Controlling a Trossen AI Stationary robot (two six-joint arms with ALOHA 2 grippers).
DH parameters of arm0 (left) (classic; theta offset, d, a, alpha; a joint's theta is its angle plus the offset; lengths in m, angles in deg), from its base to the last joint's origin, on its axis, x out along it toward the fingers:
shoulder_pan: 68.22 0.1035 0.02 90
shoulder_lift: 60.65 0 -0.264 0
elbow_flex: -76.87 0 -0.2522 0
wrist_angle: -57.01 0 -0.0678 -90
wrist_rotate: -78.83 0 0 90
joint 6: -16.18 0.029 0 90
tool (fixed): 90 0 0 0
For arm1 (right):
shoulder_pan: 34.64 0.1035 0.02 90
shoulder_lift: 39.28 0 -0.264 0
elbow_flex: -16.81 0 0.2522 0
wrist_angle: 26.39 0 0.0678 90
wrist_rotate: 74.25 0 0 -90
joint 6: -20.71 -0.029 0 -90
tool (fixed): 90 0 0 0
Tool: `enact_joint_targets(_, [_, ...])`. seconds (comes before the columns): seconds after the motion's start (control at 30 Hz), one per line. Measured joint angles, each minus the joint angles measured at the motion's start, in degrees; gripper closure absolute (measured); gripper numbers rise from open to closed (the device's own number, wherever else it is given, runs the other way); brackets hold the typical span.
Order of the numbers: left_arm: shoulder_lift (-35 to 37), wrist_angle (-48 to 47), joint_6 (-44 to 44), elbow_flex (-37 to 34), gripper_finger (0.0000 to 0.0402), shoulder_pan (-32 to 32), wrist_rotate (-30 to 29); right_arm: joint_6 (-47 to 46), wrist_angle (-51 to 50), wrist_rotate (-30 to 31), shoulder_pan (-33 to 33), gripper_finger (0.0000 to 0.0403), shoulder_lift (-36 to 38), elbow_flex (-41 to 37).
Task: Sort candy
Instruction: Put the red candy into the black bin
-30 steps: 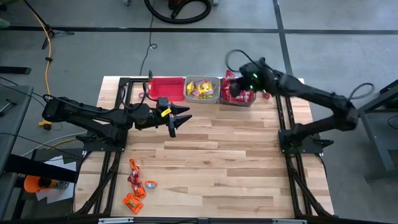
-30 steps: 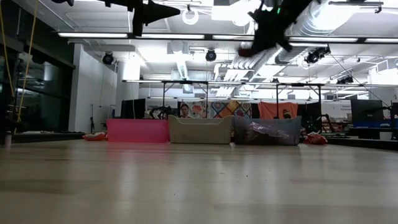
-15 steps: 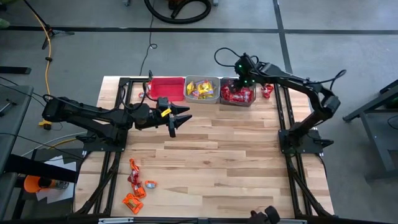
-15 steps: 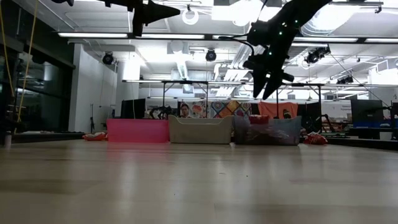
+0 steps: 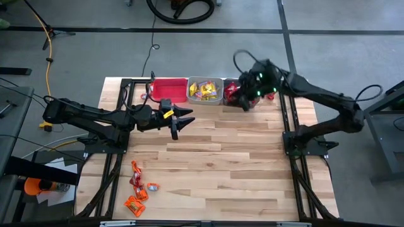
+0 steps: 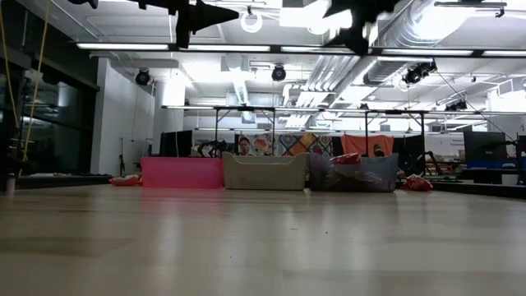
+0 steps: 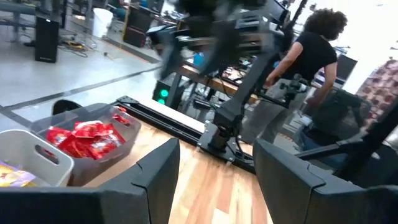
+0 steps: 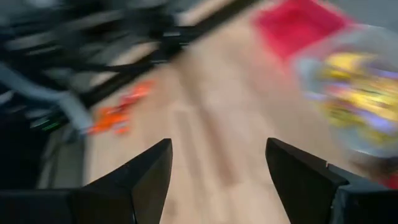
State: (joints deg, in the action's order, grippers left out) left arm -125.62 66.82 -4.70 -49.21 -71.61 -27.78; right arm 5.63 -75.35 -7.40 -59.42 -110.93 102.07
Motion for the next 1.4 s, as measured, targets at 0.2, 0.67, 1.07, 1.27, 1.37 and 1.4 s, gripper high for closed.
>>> enact_joint_targets(0.2, [0.0,0.1,0.0,0.0,0.0211,0.0,3.5,-2.6,8.7,6.5,17.8,0.0149,1.1,0.0])
enact_joint_targets(0.67, [0.0,0.3,3.5,0.0,0.0211,0.0,8.3,-1.3,13.7,19.2,27.7,0.0149,-3.1,0.0])
enact_joint_targets(1.07, [0.1,0.0,2.7,0.1,0.0211,0.0,7.1,-22.6,-6.9,15.3,37.9,0.0149,-2.6,0.0])
enact_joint_targets(1.27, [2.0,-17.2,-1.9,6.1,0.0211,-0.1,14.4,-20.2,-1.7,25.2,38.4,0.0149,-2.6,0.0])
enact_joint_targets(1.37, [1.3,-41.1,-7.4,12.9,0.0211,-1.9,18.1,-17.3,-1.3,27.0,36.6,0.0149,-2.6,0.0])
enact_joint_targets(1.4, [0.7,-48.0,-9.5,14.8,0.0211,-3.1,18.7,-16.4,-1.2,27.4,35.8,0.0149,-2.7,0.0])
